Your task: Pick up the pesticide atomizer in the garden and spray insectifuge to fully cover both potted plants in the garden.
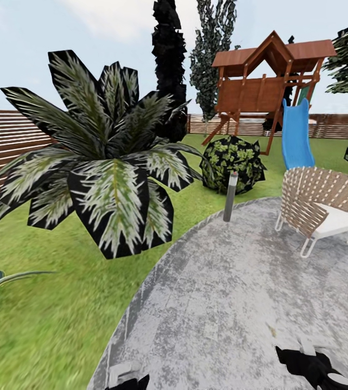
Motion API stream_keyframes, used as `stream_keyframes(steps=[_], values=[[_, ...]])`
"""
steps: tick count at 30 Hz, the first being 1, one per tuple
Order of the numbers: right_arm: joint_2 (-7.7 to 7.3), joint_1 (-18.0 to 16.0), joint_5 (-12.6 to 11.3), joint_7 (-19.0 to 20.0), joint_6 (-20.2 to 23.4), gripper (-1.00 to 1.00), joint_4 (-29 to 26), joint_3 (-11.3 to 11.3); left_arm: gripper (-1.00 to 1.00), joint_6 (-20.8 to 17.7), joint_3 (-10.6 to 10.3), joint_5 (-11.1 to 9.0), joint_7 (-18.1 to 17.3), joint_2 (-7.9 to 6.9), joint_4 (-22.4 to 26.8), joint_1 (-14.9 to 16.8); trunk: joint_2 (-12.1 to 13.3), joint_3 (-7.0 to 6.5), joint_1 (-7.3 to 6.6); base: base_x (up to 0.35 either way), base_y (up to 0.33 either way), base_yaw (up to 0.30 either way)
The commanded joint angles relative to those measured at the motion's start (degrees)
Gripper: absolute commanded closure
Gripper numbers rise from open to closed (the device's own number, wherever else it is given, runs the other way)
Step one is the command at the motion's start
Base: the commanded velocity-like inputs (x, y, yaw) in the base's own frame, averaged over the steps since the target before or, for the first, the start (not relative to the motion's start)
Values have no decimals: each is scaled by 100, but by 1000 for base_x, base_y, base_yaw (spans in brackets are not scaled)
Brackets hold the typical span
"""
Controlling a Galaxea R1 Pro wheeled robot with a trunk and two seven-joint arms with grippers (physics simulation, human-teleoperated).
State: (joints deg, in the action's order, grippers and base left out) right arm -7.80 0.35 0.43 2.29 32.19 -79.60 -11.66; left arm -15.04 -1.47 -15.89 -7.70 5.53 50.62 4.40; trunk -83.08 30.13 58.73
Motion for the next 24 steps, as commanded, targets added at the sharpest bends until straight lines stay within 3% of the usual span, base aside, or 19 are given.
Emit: stream_keyframes(steps=[1,5,8,14,24], values=[[-1,0,1,0,2,-100,-4,-7,-100,4,152,-15,-13,1,-11,0,0,2,0,0,0,-244],[-9,0,1,0,13,-100,-11,-28,-100,13,699,-35,-113,9,-33,0,0,11,0,0,0,-252],[-16,-3,1,0,15,-100,-12,-35,-100,11,855,-38,-162,16,-47,0,0,17,0,0,0,-267],[-3,-8,1,0,7,-100,-4,-36,-100,50,849,35,-114,64,-47,0,0,31,0,0,0,-275],[-2,-5,1,0,7,-100,-3,-34,-100,648,840,14,-189,45,-312,0,0,56,0,0,0,-276]])
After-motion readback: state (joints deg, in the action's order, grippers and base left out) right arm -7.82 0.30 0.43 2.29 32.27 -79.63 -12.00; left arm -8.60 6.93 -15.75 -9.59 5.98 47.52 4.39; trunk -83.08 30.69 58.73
